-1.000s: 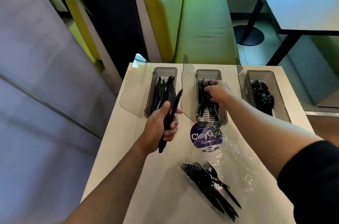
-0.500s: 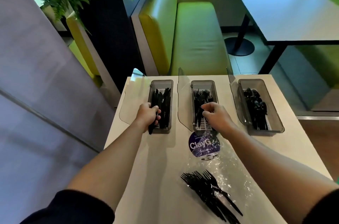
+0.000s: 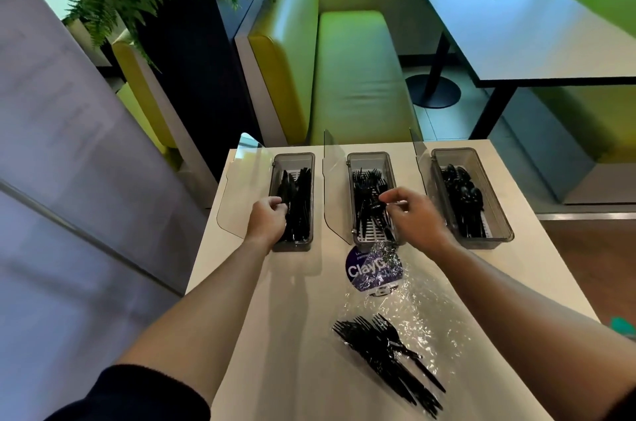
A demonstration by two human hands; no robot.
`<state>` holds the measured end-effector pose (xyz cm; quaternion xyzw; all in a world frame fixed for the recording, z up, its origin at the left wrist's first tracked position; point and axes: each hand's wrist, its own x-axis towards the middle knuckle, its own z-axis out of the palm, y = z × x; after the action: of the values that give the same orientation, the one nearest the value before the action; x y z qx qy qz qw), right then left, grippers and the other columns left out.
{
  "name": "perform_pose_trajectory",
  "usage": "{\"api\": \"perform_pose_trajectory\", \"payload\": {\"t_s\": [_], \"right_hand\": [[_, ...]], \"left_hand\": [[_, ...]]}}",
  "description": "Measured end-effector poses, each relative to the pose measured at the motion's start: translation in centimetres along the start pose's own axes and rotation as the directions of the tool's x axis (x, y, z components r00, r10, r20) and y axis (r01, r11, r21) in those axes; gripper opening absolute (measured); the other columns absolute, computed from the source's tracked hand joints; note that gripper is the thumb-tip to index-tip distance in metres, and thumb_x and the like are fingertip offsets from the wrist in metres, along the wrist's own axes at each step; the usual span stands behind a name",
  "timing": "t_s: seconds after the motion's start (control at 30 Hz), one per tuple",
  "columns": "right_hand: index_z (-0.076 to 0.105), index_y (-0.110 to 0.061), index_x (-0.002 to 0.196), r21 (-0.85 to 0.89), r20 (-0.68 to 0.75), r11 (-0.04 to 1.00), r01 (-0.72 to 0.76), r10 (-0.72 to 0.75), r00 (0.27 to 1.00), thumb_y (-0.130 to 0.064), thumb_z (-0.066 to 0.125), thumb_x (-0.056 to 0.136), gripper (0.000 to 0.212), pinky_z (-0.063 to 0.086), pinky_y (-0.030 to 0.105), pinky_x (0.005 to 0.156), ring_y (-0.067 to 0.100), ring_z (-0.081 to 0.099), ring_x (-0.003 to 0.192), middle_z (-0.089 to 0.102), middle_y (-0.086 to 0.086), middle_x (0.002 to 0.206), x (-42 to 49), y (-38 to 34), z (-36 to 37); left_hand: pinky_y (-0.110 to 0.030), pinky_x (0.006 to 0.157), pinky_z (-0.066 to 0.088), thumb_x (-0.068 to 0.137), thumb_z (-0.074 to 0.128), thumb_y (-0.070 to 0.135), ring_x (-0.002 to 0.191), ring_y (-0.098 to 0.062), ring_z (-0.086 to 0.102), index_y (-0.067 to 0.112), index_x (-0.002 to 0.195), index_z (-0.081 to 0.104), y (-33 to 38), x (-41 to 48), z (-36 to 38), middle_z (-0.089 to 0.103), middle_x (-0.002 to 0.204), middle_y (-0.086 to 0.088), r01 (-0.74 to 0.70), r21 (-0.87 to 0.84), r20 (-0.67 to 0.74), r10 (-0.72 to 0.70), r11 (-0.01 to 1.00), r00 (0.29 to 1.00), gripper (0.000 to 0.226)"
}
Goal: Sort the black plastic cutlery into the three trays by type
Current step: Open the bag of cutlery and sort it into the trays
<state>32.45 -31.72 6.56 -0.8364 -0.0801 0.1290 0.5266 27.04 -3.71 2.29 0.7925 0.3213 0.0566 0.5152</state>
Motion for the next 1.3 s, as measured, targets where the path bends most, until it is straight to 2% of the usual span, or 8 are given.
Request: {"api": "perform_pose_trajectory", "payload": {"t_s": [0.1,0.3,0.43,0.57,0.77,1.03,1.17,1.3], "right_hand": [[0.071,-0.026,0.103,-0.052,-0.039,0.997,0.064,-0.066,0.997,-0.008,0.052,0.100,0.025,0.053,0.027,0.068,0.007,0.064,0.079,0.069,-0.008,0.097,-1.0,-0.7,-0.6],[0.069,-0.013,0.082,-0.143,0.034,0.981,0.131,-0.128,0.991,0.010,0.043,0.092,0.035,0.059,0.034,0.066,0.021,0.067,0.071,0.071,0.008,0.080,-3.2,-0.8,-2.9],[0.068,-0.013,0.078,-0.283,0.090,0.957,0.059,-0.035,0.995,0.008,0.043,0.090,0.035,0.056,0.034,0.070,0.015,0.064,0.072,0.070,0.003,0.079,-4.1,0.5,-4.0],[0.068,-0.011,0.113,-0.540,0.222,0.838,-0.081,0.235,0.946,-0.003,0.044,0.099,0.029,0.055,0.033,0.087,0.018,0.065,0.095,0.069,0.004,0.110,-4.9,2.6,-4.0],[0.070,-0.003,0.103,-0.411,0.384,0.844,-0.345,0.503,0.774,0.008,0.031,0.093,0.042,0.045,0.025,0.047,0.023,0.064,0.054,0.075,0.020,0.088,-6.7,3.2,-5.2],[0.071,0.001,0.112,-0.317,0.570,0.853,-0.415,0.521,0.635,0.000,0.063,0.095,0.019,0.059,0.035,0.070,0.027,0.071,0.085,0.074,0.016,0.104,-7.2,4.2,-6.0],[0.067,0.002,0.124,-0.322,0.598,0.859,-0.398,0.510,0.619,-0.005,0.072,0.090,0.035,0.060,0.033,0.077,0.023,0.065,0.095,0.070,0.016,0.107,-7.3,4.2,-5.5],[0.067,0.003,0.122,-0.413,0.600,0.846,-0.337,0.531,0.599,0.002,0.069,0.090,0.032,0.060,0.030,0.075,0.015,0.068,0.084,0.070,0.012,0.104,-7.7,4.6,-4.3]], "left_hand": [[-0.036,0.066,0.057,0.101,0.057,0.021,0.073,-0.019,0.069,0.004,0.107,0.065,0.0,-1.8,-0.5,0.068,0.088,-0.004,-0.038,-0.096,0.003,0.039,0.995,0.999,0.020],[-0.027,0.043,0.039,0.103,0.057,0.023,0.046,-0.022,0.054,0.002,0.080,0.061,-0.4,-7.7,-0.2,0.061,0.059,-0.008,-0.114,-0.207,0.201,0.156,0.972,0.967,0.031],[-0.027,0.050,0.044,0.100,0.060,0.020,0.064,-0.018,0.061,0.002,0.086,0.066,-1.8,-10.2,2.3,0.066,0.072,-0.007,-0.117,-0.121,0.358,0.153,0.986,0.921,0.023],[-0.020,0.069,0.047,0.099,0.062,0.020,0.084,-0.011,0.062,0.013,0.105,0.069,-3.4,-11.9,5.2,0.068,0.092,0.000,-0.108,-0.043,0.439,0.116,0.993,0.891,0.012],[-0.031,0.065,0.057,0.101,0.057,0.009,0.073,-0.024,0.068,0.005,0.095,0.063,-3.8,-14.1,7.3,0.069,0.088,-0.011,0.038,-0.078,0.537,0.010,0.996,0.843,0.010],[-0.026,0.063,0.048,0.102,0.056,0.011,0.078,-0.022,0.074,0.009,0.095,0.063,0.0,-15.0,7.5,0.073,0.086,-0.004,-0.067,-0.196,0.535,0.164,0.978,0.829,0.011],[-0.017,0.061,0.051,0.101,0.055,0.004,0.077,-0.021,0.072,0.003,0.094,0.064,1.6,-15.3,8.0,0.072,0.090,-0.014,-0.113,-0.266,0.519,0.241,0.957,0.820,0.012],[-0.032,0.078,0.061,0.100,0.056,0.004,0.086,-0.029,0.073,0.003,0.095,0.066,2.3,-15.5,8.6,0.074,0.094,-0.016,-0.170,-0.290,0.504,0.302,0.942,0.809,0.012]]}}
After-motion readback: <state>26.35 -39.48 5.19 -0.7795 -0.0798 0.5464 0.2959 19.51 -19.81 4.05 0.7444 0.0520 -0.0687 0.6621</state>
